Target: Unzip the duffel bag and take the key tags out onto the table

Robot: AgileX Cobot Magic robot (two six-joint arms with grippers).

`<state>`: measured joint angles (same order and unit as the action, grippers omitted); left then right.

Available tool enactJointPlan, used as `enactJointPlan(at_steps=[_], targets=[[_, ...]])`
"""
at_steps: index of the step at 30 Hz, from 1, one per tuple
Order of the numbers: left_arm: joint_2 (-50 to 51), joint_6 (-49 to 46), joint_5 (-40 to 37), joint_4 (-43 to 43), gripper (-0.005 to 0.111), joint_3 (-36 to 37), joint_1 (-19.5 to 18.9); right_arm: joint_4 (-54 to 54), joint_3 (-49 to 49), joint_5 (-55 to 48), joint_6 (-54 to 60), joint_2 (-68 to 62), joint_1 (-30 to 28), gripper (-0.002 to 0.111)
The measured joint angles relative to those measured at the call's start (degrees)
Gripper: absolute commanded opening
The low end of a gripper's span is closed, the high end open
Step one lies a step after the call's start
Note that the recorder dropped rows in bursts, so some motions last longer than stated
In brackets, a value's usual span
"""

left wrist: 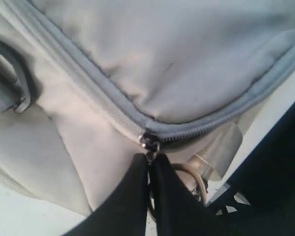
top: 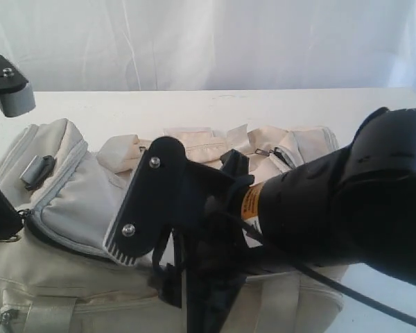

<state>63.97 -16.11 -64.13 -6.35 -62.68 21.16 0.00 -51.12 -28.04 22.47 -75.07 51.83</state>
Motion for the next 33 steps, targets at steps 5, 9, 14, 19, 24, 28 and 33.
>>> enactJointPlan(at_steps=[5, 9, 14, 19, 24, 28, 33], targets=[[-1.8, -0.2, -0.4, -1.4, 0.0, 0.0, -0.1, 0.0, 0.0, 9.5, 0.3, 1.2, 2.8, 0.056], [-3.6, -0.3, -0.4, -1.4, 0.0, 0.0, -0.2, 0.0, 0.0, 15.7, 0.5, -0.2, 5.7, 0.056], [-5.3, -0.3, -0.4, -1.4, 0.0, 0.5, -0.2, 0.0, 0.0, 20.7, 0.6, -3.6, 7.1, 0.055], [-6.0, -0.3, -0.4, -1.9, 0.0, 1.7, -0.2, 0.0, 0.0, 24.1, 0.6, -6.4, 8.2, 0.043], [-6.0, -0.3, -0.2, -2.8, 0.0, 2.2, -0.2, 0.0, 0.0, 25.2, 0.6, -7.1, 8.7, 0.023], [-6.0, -0.3, -0.2, -2.9, 0.0, 2.2, -0.2, 0.0, 0.0, 25.6, 0.6, -8.4, 8.7, 0.02], [-6.0, -0.3, -0.1, -2.9, 0.0, 2.3, -0.2, 0.0, 0.0, 26.0, 0.5, -10.6, 8.7, 0.001]])
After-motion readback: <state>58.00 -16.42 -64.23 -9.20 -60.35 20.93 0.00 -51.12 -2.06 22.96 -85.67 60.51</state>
